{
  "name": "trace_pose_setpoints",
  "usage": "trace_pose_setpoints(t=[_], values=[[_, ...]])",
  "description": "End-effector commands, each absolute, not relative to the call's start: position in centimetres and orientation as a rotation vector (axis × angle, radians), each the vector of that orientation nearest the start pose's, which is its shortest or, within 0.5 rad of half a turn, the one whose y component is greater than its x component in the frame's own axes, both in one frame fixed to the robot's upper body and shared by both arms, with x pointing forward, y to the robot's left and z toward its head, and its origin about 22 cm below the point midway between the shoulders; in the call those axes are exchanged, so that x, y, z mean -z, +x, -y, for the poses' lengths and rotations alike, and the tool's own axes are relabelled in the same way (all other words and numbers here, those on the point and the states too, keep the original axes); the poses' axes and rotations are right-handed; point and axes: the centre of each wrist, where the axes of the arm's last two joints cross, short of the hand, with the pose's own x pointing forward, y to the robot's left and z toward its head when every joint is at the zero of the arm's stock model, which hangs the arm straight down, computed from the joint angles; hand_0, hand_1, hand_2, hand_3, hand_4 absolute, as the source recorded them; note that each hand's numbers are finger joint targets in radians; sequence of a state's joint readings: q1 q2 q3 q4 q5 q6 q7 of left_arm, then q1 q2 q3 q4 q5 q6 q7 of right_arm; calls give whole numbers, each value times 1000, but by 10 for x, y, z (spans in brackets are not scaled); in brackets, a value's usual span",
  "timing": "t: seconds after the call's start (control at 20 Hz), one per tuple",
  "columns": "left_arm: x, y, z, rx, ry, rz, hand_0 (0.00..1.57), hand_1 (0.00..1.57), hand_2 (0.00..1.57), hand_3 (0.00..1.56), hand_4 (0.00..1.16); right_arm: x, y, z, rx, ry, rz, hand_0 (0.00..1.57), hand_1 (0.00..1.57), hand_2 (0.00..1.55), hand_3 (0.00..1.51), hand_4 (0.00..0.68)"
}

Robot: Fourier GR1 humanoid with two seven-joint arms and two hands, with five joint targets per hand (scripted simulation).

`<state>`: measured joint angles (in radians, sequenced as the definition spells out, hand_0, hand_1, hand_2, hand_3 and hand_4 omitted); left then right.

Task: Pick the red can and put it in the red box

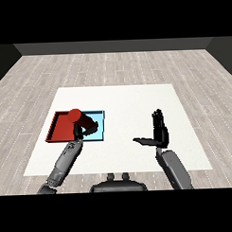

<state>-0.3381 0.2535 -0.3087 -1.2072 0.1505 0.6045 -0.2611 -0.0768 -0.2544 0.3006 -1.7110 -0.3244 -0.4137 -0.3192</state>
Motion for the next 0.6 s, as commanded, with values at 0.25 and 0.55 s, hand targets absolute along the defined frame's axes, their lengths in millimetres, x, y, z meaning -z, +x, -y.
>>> trace_pose_setpoints(t=[0.25, 0.55], values=[[-3, 335, -310, 2, 603, 1625, 1571, 1571, 1571, 1491, 1124, -21, 236, 247, 128, -152, 1924, 0, 0, 0, 0, 0], [33, 336, -348, 63, 758, 1430, 1571, 1571, 1550, 1466, 1092, -25, 241, 266, 151, -203, 1880, 0, 0, 0, 0, 0]])
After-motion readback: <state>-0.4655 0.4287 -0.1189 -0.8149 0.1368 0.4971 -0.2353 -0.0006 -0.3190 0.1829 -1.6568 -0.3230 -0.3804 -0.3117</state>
